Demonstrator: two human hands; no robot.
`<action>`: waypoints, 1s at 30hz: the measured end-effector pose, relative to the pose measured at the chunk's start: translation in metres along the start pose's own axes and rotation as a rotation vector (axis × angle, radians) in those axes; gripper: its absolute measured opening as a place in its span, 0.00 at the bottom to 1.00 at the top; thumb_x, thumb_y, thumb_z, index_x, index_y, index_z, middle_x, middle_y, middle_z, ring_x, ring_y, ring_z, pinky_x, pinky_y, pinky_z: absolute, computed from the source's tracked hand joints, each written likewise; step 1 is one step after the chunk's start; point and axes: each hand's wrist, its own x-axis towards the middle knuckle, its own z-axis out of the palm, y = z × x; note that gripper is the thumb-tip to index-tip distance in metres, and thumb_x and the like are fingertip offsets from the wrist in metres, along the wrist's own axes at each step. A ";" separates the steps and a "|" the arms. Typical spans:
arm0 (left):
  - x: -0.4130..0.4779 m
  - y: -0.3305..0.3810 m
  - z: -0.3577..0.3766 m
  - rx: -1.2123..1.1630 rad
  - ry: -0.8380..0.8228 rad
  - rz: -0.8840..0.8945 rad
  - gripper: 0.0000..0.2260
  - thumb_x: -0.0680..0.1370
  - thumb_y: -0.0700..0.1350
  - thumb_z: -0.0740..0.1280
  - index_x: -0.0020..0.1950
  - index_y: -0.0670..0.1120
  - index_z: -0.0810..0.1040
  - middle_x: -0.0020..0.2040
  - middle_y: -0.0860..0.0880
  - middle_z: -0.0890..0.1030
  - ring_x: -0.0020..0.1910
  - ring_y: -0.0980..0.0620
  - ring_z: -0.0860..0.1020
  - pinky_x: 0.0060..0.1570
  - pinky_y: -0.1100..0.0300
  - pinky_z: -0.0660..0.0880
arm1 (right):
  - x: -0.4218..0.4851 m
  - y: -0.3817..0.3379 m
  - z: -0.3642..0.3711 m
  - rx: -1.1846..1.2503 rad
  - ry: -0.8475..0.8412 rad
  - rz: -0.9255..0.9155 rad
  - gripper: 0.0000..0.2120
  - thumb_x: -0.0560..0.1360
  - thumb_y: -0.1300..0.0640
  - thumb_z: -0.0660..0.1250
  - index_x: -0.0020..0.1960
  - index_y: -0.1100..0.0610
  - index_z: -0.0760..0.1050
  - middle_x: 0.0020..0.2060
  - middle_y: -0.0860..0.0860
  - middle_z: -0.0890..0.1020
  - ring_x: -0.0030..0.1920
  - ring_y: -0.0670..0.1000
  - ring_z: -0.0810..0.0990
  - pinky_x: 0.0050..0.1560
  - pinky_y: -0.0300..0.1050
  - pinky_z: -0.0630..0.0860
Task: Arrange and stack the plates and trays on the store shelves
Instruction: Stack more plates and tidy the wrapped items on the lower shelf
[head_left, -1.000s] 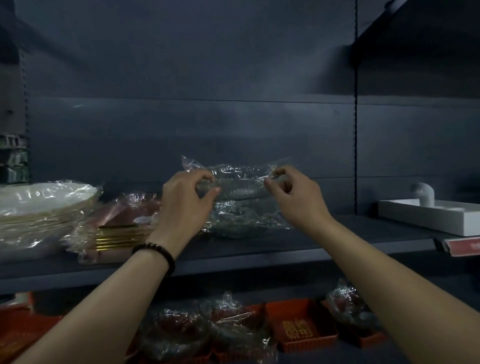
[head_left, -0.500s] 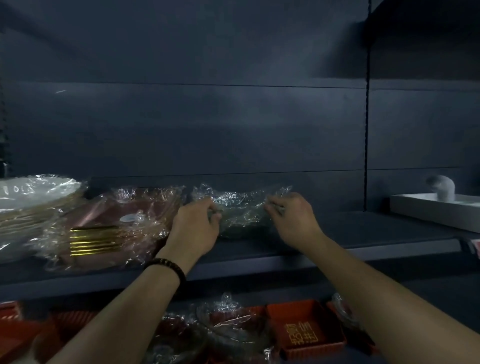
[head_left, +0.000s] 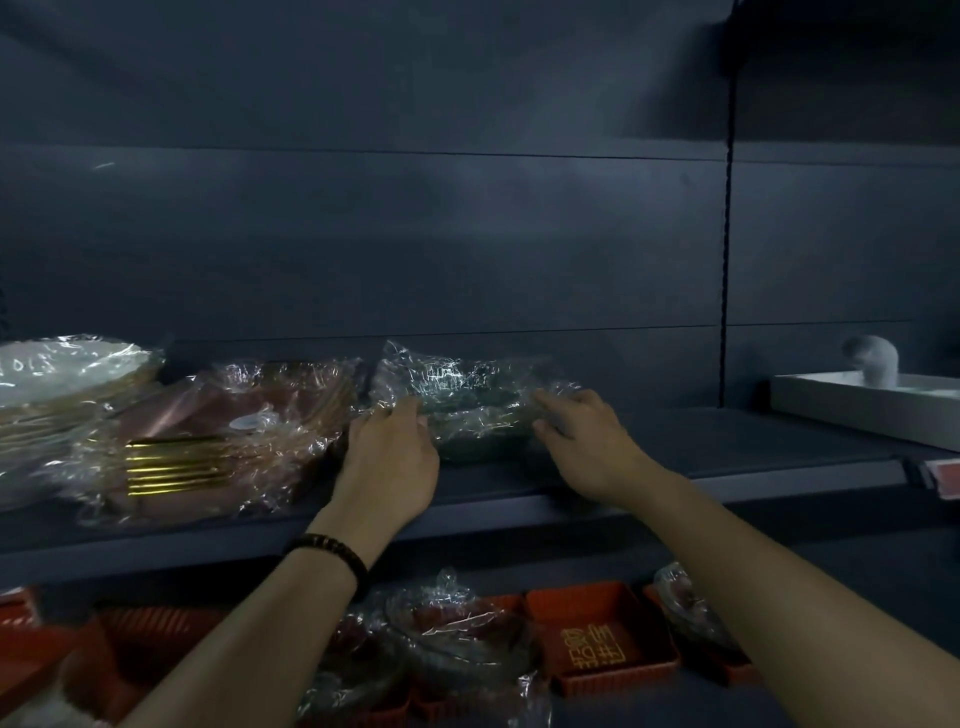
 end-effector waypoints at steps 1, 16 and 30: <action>-0.007 0.005 -0.001 -0.054 0.034 0.008 0.15 0.87 0.43 0.57 0.72 0.42 0.74 0.54 0.41 0.82 0.57 0.39 0.79 0.64 0.41 0.74 | -0.007 0.004 -0.003 0.070 0.062 -0.027 0.21 0.83 0.45 0.61 0.76 0.40 0.70 0.68 0.56 0.72 0.72 0.60 0.69 0.75 0.62 0.67; -0.154 0.088 0.167 -0.380 -0.220 0.303 0.11 0.77 0.47 0.74 0.52 0.61 0.76 0.52 0.64 0.77 0.55 0.63 0.76 0.56 0.67 0.72 | -0.215 0.180 0.018 0.293 0.342 0.543 0.04 0.82 0.51 0.70 0.56 0.46 0.80 0.45 0.45 0.84 0.47 0.46 0.82 0.41 0.36 0.72; -0.129 0.138 0.380 -0.321 -0.578 0.130 0.20 0.81 0.47 0.73 0.69 0.64 0.76 0.65 0.54 0.71 0.70 0.50 0.72 0.71 0.50 0.75 | -0.248 0.303 0.072 0.196 0.139 0.735 0.21 0.79 0.58 0.70 0.70 0.43 0.73 0.53 0.46 0.84 0.51 0.43 0.82 0.45 0.36 0.76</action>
